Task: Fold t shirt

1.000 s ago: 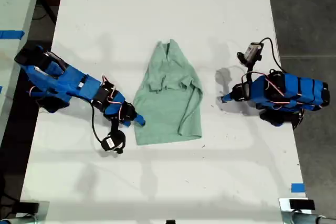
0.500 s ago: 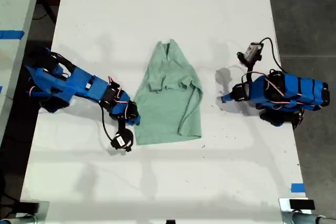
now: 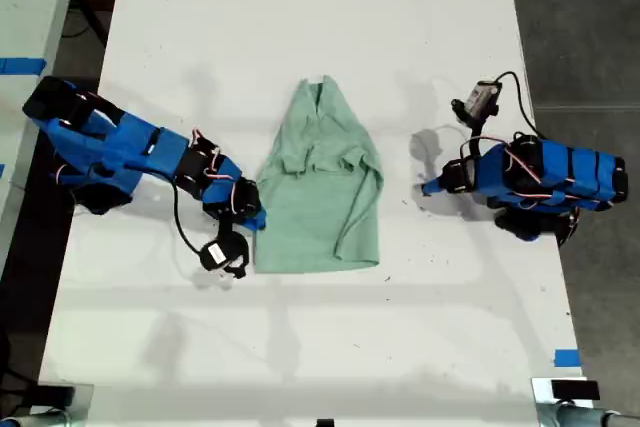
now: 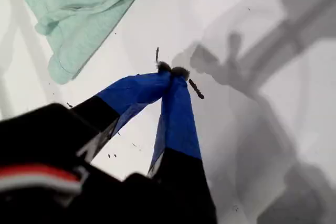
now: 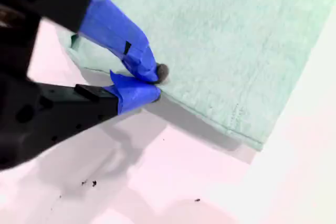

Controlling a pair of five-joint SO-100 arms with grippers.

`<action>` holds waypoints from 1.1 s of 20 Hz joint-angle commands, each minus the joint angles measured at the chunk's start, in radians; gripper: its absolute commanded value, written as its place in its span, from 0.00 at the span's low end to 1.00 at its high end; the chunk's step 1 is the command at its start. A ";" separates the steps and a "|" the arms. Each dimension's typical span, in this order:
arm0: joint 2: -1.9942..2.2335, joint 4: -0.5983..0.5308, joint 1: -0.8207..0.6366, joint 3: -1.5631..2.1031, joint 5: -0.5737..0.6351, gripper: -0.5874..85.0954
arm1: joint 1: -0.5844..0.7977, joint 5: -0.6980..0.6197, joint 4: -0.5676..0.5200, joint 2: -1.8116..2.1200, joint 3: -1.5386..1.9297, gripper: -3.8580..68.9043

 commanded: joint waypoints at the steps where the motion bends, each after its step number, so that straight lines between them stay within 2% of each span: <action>1: 0.061 -0.003 -0.043 -0.114 0.061 0.01 | 0.005 -0.015 0.005 0.011 0.055 0.04; 5: -0.143 -0.014 -0.095 -0.347 0.167 0.01 | 0.006 -0.015 0.005 0.011 0.055 0.04; 11: -0.632 -0.002 -0.137 -0.913 0.339 0.01 | 0.006 -0.020 0.005 0.011 0.055 0.04; 14: -0.752 -0.018 -0.137 -0.957 0.351 0.01 | 0.005 -0.021 0.005 0.011 0.055 0.04; 16: -0.793 -0.018 -0.124 -0.957 0.347 0.11 | 0.005 -0.023 0.005 0.011 0.055 0.04; 19: -0.798 -0.018 -0.118 -0.957 0.342 0.19 | 0.005 -0.021 0.005 0.011 0.055 0.04; 22: -0.716 0.008 -0.115 -0.940 0.348 0.19 | 0.005 -0.021 0.005 0.011 0.055 0.04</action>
